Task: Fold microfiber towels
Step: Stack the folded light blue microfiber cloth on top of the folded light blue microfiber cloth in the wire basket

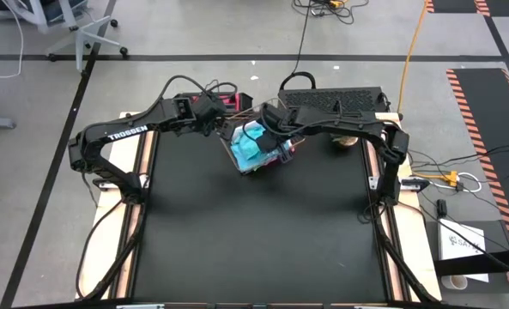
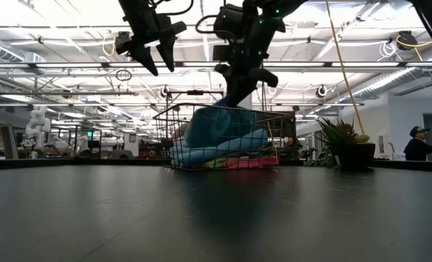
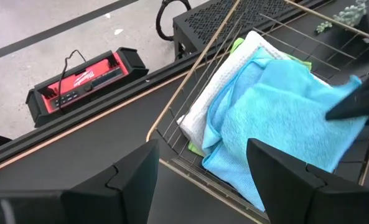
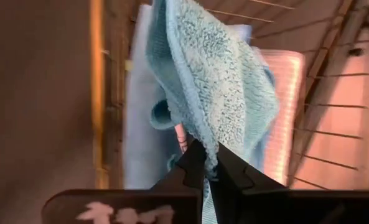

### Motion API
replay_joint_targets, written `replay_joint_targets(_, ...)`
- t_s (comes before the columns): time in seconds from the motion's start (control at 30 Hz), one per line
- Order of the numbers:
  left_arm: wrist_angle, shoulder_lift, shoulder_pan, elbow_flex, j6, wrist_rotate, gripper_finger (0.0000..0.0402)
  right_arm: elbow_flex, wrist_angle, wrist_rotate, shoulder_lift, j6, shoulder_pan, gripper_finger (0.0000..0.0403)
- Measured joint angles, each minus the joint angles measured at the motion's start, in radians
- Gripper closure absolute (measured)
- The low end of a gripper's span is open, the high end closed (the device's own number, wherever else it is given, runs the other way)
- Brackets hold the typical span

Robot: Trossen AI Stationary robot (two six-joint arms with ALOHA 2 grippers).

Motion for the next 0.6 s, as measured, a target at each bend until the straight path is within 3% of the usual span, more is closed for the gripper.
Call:
replay_joint_targets(0.13, 0.002, 0.000, 0.000, 0.000, 0.002, 0.000, 0.0158, -0.008, -0.020, -0.059, 0.010, 0.021, 0.001, 0.0402)
replay_joint_targets(0.33, 0.002, 0.000, -0.001, 0.000, 0.003, 0.007, 0.0158, -0.075, -0.011, -0.061, 0.014, 0.021, 0.005, 0.0393)
replay_joint_targets(0.6, 0.002, 0.000, -0.001, 0.000, 0.003, 0.018, 0.0158, -0.095, 0.036, 0.044, 0.014, 0.023, 0.030, 0.0340)
